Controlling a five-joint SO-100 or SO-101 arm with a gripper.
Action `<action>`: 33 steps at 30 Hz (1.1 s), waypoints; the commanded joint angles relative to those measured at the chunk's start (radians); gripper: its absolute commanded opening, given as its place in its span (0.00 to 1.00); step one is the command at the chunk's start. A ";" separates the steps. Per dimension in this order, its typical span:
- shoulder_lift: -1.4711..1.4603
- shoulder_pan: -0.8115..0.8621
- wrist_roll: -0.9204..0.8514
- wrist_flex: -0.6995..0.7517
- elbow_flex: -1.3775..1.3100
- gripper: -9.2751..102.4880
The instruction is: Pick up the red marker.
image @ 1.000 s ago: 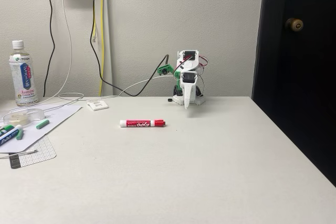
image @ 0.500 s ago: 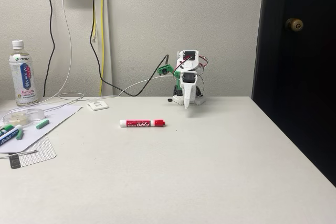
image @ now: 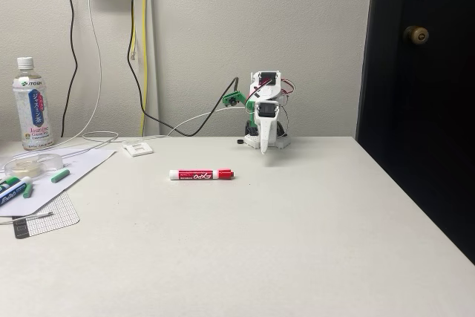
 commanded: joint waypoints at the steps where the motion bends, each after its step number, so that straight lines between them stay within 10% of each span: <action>1: 0.006 0.000 -0.008 -0.005 -0.014 0.08; 33: 0.006 -0.006 -0.021 -0.005 -0.014 0.08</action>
